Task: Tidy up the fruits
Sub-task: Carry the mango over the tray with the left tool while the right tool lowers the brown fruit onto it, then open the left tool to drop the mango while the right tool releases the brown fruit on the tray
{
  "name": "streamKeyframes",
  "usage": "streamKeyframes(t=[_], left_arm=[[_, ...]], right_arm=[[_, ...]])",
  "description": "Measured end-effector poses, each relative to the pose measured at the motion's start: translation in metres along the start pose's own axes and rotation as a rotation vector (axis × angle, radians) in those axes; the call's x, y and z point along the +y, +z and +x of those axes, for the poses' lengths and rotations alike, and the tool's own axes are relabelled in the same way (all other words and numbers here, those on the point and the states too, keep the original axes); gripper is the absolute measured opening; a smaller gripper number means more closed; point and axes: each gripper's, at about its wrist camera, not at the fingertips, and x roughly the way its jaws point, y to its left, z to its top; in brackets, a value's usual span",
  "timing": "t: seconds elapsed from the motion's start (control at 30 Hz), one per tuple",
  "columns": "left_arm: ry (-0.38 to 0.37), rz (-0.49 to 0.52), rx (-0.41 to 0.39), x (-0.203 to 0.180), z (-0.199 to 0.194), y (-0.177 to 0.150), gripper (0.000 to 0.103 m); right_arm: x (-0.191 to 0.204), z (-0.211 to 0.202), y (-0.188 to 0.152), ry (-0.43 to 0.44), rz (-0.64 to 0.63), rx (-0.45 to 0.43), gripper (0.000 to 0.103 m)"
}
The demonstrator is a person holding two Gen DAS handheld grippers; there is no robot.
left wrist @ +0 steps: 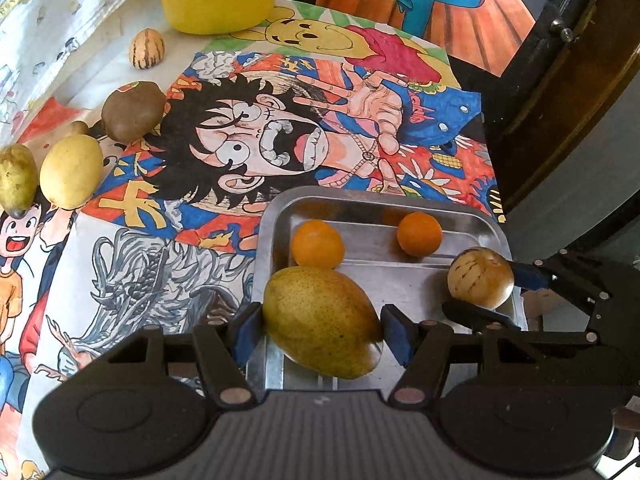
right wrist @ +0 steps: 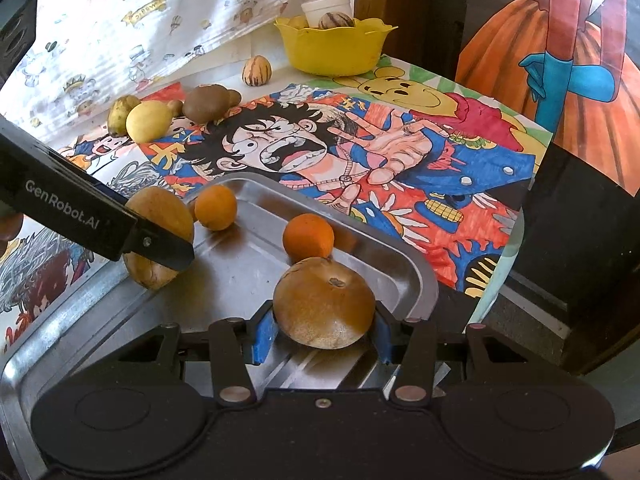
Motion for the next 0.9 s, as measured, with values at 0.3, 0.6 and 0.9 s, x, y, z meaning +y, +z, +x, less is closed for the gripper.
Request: streamKeyframes(t=[0.3, 0.6, 0.9], left_arm=[[0.006, 0.002, 0.01, -0.001, 0.001, 0.001, 0.068], [-0.002, -0.009, 0.002, 0.0, -0.005, -0.001, 0.073], [0.014, -0.032, -0.016, 0.007, -0.023, -0.012, 0.083]], right_arm=[[0.002, -0.003, -0.003, 0.0, 0.011, 0.011, 0.054], [0.008, -0.011, -0.006, 0.003, 0.023, 0.015, 0.06], [0.019, -0.031, -0.011, 0.005, 0.056, 0.017, 0.074]])
